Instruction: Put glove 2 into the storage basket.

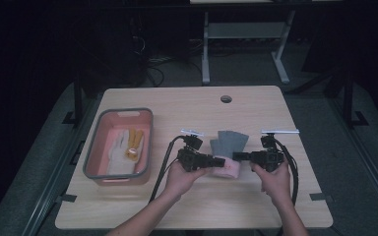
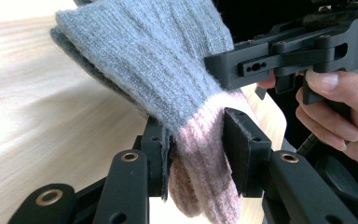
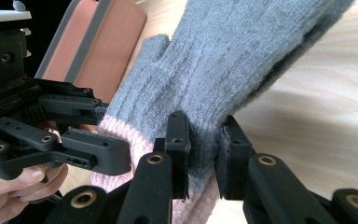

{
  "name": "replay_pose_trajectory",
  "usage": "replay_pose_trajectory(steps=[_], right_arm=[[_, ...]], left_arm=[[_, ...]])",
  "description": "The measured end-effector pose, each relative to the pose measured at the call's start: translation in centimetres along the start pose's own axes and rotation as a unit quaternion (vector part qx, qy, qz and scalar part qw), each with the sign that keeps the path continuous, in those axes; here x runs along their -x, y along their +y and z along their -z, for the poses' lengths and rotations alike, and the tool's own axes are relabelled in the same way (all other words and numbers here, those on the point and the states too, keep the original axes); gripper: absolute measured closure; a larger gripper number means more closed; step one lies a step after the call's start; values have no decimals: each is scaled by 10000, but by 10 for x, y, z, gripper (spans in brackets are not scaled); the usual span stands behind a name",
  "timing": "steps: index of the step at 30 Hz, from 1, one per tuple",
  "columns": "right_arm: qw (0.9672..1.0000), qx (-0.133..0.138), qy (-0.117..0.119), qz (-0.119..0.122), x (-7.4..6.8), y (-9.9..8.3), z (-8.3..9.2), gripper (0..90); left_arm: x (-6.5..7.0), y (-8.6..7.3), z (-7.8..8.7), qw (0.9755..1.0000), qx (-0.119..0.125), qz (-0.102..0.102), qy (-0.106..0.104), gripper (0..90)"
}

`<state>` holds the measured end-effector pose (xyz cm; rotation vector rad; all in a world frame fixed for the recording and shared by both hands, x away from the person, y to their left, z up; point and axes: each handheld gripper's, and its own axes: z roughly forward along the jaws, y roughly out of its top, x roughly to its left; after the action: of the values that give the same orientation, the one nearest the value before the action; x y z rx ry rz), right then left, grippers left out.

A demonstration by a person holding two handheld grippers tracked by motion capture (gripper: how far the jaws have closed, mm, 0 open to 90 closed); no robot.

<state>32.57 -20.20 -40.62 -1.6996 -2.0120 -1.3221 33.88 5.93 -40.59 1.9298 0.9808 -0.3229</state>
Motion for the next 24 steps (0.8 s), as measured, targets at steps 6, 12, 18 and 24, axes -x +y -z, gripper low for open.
replay_pose_trajectory(steps=[6,12,18,24], right_arm=[[9999,-9,96,56,-12,8,-8,770],[9998,-58,144,123,-24,16,-15,771],[9996,-90,186,209,-35,23,-23,770],[9992,-121,272,252,-43,29,-29,770]], left_arm=[[-3,2,17,9999,89,21,68,632],[-8,4,31,9998,181,47,81,638],[-13,5,44,9996,243,79,109,641],[-17,6,56,9994,288,109,127,643]])
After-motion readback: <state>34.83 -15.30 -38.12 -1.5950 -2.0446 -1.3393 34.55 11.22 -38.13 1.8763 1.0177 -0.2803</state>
